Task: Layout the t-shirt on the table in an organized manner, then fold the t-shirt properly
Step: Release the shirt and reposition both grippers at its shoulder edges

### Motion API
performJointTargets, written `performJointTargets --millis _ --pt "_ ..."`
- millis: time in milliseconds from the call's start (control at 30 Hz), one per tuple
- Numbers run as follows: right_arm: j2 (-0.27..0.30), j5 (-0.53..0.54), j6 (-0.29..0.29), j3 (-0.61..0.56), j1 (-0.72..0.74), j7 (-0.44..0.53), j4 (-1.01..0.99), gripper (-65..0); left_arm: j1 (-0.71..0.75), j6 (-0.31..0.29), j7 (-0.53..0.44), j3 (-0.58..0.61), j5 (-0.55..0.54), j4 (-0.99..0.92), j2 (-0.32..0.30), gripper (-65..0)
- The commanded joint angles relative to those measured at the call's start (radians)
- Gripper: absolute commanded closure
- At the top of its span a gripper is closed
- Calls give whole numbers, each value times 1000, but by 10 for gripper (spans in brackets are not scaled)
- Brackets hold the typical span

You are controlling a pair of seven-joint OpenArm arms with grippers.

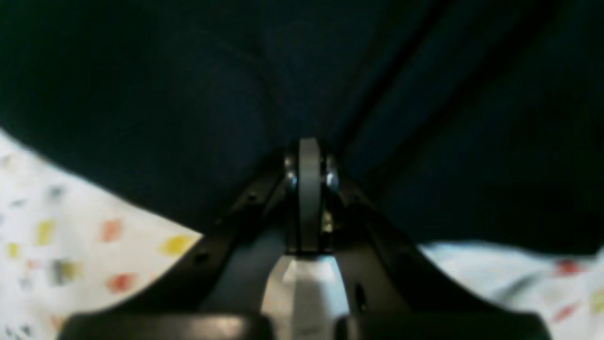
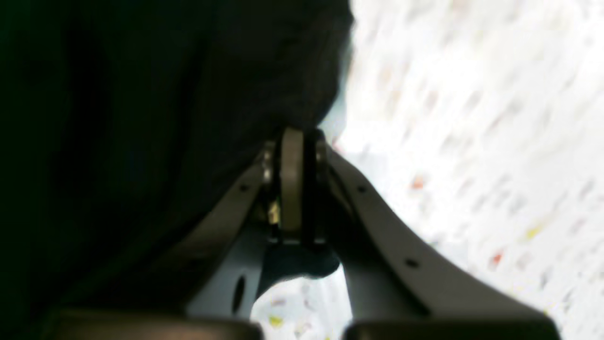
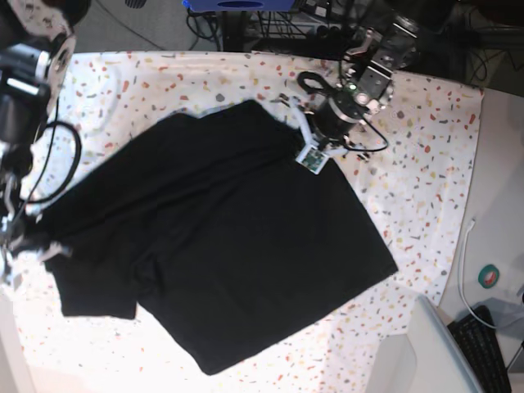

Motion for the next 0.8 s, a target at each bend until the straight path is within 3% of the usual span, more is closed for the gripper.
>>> performJointTargets --millis 0,133,267,333,500,633,767 --pt "26 0 -5 3 64 20 -14 0 -6 -3 -17 -3 -2 52 -2 0" --pt "69 0 -5 -43 128 -3 -39 0 11 -1 20 -8 -2 180 -5 0" --pt "108 4 -5 -143 67 -58 119 -321 15 -1 73 -138 5 250 -3 0" --pt "100 4 -5 -121 -62 -76 316 -396 17 -1 73 -214 7 250 -3 0" --pt "-50 3 -11 -9 -355 -155 653 -363 -35 -1 60 -329 7 183 1 0" --pt "-185 1 -11 41 -488 -150 681 -347 -123 0 -3 -336 9 51 39 0" --pt "-245 1 -11 40 -544 -78 639 -347 -226 0 -42 -306 10 -124 76 0"
